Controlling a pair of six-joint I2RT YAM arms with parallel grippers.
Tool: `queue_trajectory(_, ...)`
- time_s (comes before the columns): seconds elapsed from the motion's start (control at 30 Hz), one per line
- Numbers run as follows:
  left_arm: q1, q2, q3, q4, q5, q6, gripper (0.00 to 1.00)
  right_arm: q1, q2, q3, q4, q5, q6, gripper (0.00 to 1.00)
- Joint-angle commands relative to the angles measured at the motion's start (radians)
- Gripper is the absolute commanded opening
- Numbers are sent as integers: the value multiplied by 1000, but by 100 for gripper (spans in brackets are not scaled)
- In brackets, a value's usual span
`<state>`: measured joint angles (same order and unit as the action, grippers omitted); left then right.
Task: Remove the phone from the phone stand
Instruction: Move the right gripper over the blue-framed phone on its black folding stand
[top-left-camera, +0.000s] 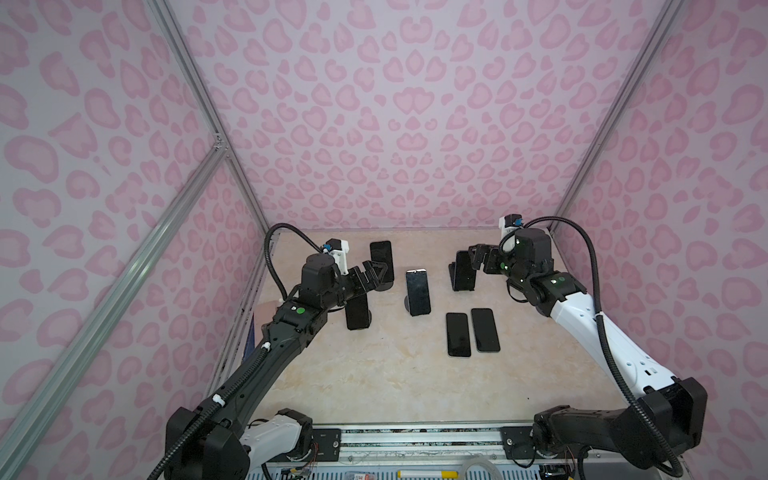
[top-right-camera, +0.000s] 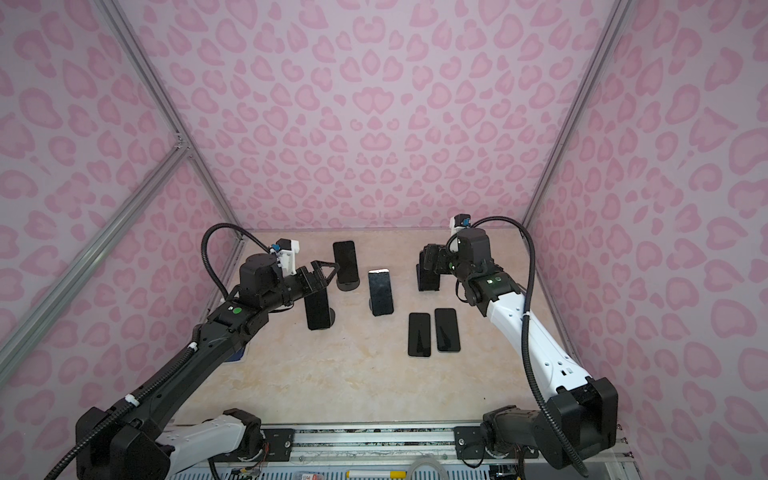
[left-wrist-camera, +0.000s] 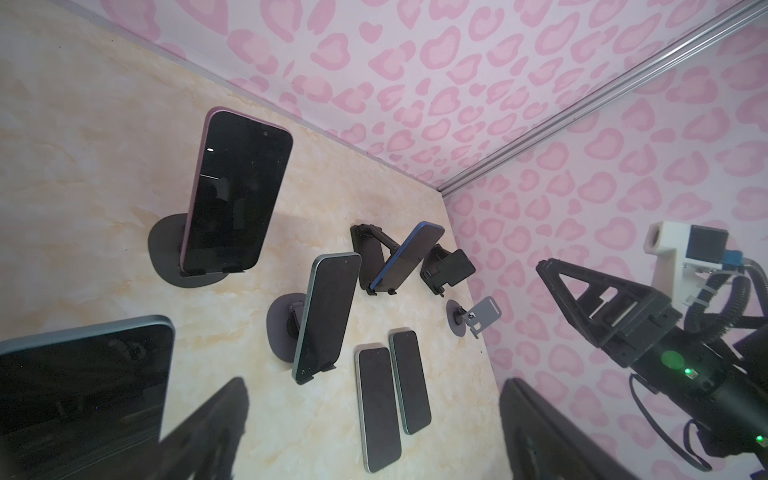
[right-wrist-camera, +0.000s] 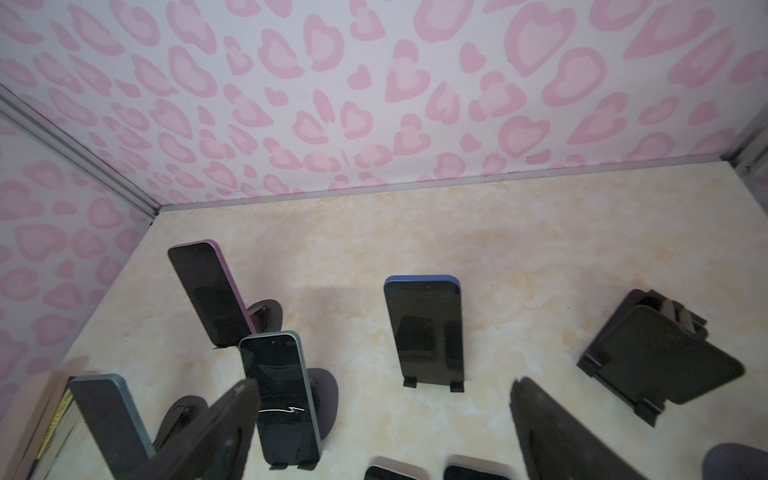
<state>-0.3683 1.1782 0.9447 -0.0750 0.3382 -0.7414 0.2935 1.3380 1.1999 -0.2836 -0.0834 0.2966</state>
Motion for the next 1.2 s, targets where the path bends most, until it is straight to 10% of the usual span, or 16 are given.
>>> queue_trajectory(0.0, -1, 15, 6, 56, 64, -18, 98, 3, 37, 24, -40, 50, -57, 98)
queue_trajectory(1.17, -90, 116, 18, 153, 314, -32, 98, -17, 503, 381, -95, 90, -67, 99)
